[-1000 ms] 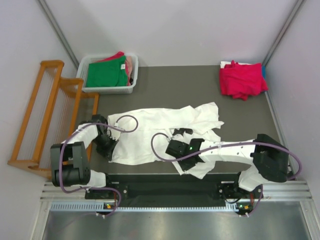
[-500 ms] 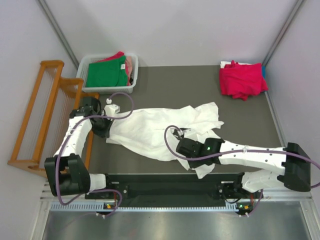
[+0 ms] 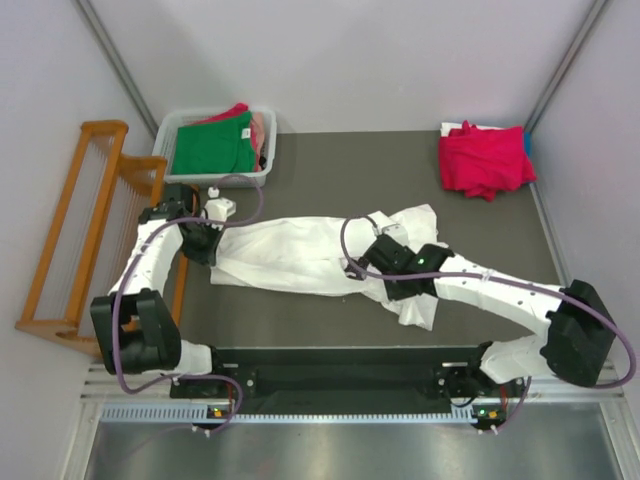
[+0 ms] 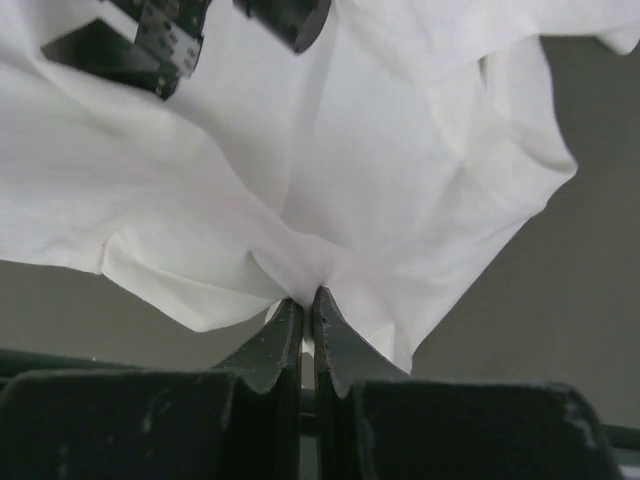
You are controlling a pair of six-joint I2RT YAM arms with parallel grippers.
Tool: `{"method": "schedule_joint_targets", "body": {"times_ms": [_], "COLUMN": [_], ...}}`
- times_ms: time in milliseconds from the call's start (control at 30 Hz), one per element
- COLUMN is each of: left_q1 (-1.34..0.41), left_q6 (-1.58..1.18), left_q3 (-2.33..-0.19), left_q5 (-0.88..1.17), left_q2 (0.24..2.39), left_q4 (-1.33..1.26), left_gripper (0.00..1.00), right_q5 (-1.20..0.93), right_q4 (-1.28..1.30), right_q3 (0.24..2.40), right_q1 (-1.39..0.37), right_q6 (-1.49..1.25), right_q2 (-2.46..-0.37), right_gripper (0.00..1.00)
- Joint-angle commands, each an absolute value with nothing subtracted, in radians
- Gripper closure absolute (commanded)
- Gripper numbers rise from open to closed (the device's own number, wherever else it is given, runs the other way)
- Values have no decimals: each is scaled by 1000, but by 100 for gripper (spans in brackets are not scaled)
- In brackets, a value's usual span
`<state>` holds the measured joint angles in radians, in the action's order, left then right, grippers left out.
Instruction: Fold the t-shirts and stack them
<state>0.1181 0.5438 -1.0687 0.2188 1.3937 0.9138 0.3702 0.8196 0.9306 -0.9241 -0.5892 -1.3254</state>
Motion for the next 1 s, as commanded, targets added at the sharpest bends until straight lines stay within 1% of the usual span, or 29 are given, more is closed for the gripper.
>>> {"method": "schedule_joint_targets", "body": {"times_ms": [0, 167, 467, 600, 967], "left_q1": [135, 138, 141, 143, 143], "left_q6": [531, 509, 489, 482, 466], "left_q3": [-1137, -1195, -1344, -1368, -1500], "left_q5": [212, 207, 184, 164, 132], "left_q2": [1446, 1537, 1713, 1736, 1853], "left_q4": [851, 808, 776, 747, 716], "left_gripper": [100, 100, 100, 100, 100], "right_q5": [406, 403, 420, 419, 379], "right_q4": [727, 684, 638, 634, 540], "right_q3": [1006, 1071, 1222, 1278, 1221], "right_q1": [-836, -729, -635, -621, -566], "right_q6": [-482, -411, -328, -307, -324], "right_q2": [-1359, -1396, -1486, -1534, -1647], "right_gripper": [100, 100, 100, 100, 100]}}
